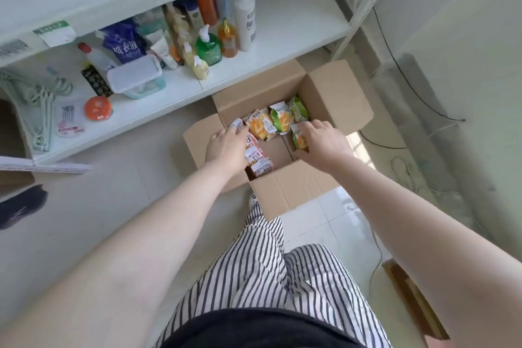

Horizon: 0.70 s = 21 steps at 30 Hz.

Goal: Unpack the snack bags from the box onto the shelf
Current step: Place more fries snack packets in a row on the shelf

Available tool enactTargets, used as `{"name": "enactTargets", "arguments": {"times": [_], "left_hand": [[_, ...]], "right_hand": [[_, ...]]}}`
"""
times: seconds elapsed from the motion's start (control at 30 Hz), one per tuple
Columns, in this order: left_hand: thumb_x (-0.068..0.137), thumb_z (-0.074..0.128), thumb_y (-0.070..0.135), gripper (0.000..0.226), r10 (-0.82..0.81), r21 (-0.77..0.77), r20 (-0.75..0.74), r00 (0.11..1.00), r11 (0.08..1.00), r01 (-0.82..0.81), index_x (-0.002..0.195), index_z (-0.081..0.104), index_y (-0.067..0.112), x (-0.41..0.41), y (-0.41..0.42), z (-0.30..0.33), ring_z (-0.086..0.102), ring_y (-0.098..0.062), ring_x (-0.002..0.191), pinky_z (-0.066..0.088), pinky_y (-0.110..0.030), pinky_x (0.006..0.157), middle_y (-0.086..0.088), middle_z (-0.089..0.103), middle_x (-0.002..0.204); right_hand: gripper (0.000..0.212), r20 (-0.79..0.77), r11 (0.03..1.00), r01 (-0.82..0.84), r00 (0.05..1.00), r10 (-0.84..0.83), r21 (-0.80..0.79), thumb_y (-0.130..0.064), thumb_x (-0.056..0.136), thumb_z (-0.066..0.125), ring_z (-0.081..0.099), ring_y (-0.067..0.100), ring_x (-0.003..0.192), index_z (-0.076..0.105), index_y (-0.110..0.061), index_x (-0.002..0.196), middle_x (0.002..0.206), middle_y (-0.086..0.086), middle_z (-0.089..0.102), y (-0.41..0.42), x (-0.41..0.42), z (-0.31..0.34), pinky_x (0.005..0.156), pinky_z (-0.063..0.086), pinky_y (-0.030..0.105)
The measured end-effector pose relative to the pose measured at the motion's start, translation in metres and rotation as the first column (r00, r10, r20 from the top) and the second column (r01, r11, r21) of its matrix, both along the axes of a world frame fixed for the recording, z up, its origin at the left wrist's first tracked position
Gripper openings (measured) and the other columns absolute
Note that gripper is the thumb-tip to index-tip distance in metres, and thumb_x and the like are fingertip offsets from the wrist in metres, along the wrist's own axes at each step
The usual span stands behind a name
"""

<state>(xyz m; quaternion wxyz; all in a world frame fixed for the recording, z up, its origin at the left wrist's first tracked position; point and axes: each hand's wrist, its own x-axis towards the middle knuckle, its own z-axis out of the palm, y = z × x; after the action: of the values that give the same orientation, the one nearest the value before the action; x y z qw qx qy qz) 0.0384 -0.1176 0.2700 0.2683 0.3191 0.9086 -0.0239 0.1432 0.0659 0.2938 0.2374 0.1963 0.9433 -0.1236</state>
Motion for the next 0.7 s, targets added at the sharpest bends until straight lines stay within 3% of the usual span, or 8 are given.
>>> {"name": "enactTargets", "arguments": {"times": [0.3, 0.53, 0.7], "left_hand": [[0.085, 0.065, 0.025, 0.073, 0.076, -0.004, 0.008, 0.997, 0.997, -0.076, 0.148, 0.029, 0.024, -0.056, 0.063, -0.079, 0.044, -0.028, 0.13, 0.031, -0.035, 0.108, -0.006, 0.04, 0.146], [0.085, 0.066, 0.032, 0.068, 0.224, -0.026, 0.073, 0.972, 0.975, -0.223, 0.144, 0.035, 0.019, -0.087, 0.093, -0.252, 0.047, -0.03, 0.125, 0.037, -0.038, 0.102, -0.009, 0.049, 0.133], [0.084, 0.071, 0.026, 0.071, 0.372, 0.113, 0.193, 0.908, 0.911, -0.398, 0.144, 0.037, 0.012, -0.102, 0.106, -0.386, 0.045, -0.034, 0.127, 0.04, -0.044, 0.103, -0.015, 0.047, 0.136]], "right_hand": [[0.055, 0.058, 0.998, -0.017, 0.998, 0.021, -0.063, -0.038, 0.088, 0.063, 0.046, 0.028, 0.122, 0.044, -0.015, 0.134, 0.128, 0.007, 0.053, 0.065, -0.069, -0.097, 0.094, 0.04, 0.036], [0.052, 0.07, 0.988, -0.046, 0.996, 0.057, -0.146, -0.04, 0.091, 0.06, 0.047, 0.03, 0.121, 0.046, -0.014, 0.134, 0.128, 0.009, 0.054, 0.096, -0.119, -0.276, 0.091, 0.042, 0.039], [0.059, 0.044, 0.975, -0.023, 0.998, 0.034, -0.221, -0.039, 0.091, 0.064, 0.045, 0.03, 0.126, 0.044, -0.012, 0.139, 0.132, 0.011, 0.053, 0.108, -0.151, -0.406, 0.09, 0.047, 0.04]]}}
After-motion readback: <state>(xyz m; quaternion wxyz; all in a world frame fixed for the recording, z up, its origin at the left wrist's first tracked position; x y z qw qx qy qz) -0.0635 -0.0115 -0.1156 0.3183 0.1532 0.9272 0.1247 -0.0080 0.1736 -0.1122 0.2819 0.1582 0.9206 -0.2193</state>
